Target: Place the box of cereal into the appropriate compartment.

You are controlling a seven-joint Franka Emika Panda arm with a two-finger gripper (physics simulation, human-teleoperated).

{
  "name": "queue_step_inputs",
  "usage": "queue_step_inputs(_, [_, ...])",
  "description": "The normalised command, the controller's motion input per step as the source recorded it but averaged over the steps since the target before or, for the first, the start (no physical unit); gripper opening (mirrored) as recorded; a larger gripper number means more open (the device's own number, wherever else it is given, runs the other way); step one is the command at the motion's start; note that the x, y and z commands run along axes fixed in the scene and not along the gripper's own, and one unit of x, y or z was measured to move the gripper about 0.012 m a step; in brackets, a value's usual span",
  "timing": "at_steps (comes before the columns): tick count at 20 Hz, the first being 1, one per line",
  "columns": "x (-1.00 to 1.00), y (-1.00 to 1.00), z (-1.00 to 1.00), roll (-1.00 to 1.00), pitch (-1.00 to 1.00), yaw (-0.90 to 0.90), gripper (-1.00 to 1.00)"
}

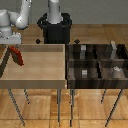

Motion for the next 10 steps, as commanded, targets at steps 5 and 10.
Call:
queue_step_inputs(5, [-0.2, 0.0, 0.0, 0.0, 0.0, 0.0, 1.0])
queue_step_inputs(10, [0.0, 0.0, 0.0, 0.0, 0.0, 0.03, 1.0])
